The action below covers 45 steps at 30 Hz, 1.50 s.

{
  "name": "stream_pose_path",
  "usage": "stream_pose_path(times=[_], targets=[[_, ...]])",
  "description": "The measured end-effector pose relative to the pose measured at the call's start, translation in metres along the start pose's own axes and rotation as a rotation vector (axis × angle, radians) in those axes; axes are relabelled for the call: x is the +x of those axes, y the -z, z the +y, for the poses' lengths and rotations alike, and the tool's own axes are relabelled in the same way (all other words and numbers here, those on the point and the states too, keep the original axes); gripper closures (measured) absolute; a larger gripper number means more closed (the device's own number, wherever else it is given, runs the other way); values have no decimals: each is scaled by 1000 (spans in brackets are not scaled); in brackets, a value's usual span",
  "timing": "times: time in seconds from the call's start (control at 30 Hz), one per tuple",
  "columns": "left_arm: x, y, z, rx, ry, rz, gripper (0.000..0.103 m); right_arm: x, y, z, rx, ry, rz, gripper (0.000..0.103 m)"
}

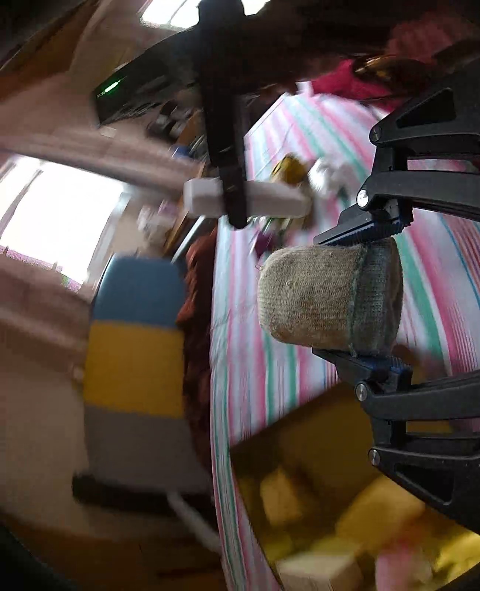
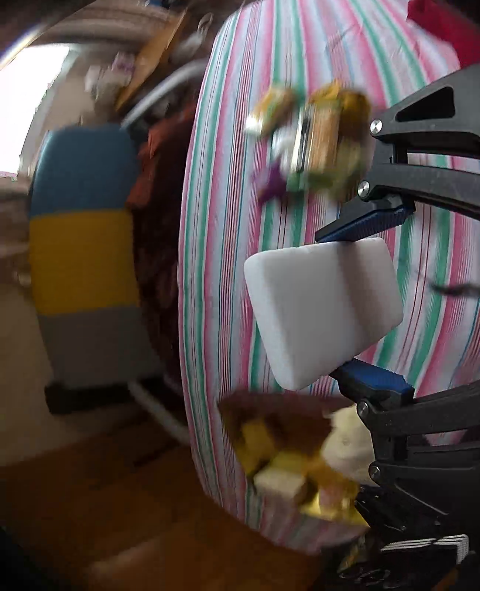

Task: Organize objects
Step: 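Carry the pouch and white block to the gold tray and open both tools, then move both tools from the gold tray back to the remaining items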

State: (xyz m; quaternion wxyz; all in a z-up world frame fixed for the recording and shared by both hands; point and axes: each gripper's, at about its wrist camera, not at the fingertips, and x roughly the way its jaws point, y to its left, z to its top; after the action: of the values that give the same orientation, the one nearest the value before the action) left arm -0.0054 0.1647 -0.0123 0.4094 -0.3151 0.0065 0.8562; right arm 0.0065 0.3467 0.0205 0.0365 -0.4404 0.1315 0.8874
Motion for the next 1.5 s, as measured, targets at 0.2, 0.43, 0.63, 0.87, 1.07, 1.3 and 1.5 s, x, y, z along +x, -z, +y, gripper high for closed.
stream_pose_path(times=[0.2,0.43,0.63,0.87,1.07,1.3,1.5], targets=[[-21,-16,85,-128,-196,-8,53,42,-22,75,-35,-160,54,39],[-46,-16,162,-287,-378,-40,31,63,-18,129,-82,-203,73,15],[-72,9,175,-350,-409,-77,24,68,11,133,-136,-137,102,15],[-74,11,149,-327,-429,-75,21,55,41,133,-190,-46,41,15],[-75,16,124,-278,-449,-58,17,42,47,127,-190,30,-44,15],[-76,22,102,-222,-476,-47,16,34,53,117,-174,78,-99,14],[-72,26,81,-139,-523,-31,15,33,58,111,-182,87,-110,14]])
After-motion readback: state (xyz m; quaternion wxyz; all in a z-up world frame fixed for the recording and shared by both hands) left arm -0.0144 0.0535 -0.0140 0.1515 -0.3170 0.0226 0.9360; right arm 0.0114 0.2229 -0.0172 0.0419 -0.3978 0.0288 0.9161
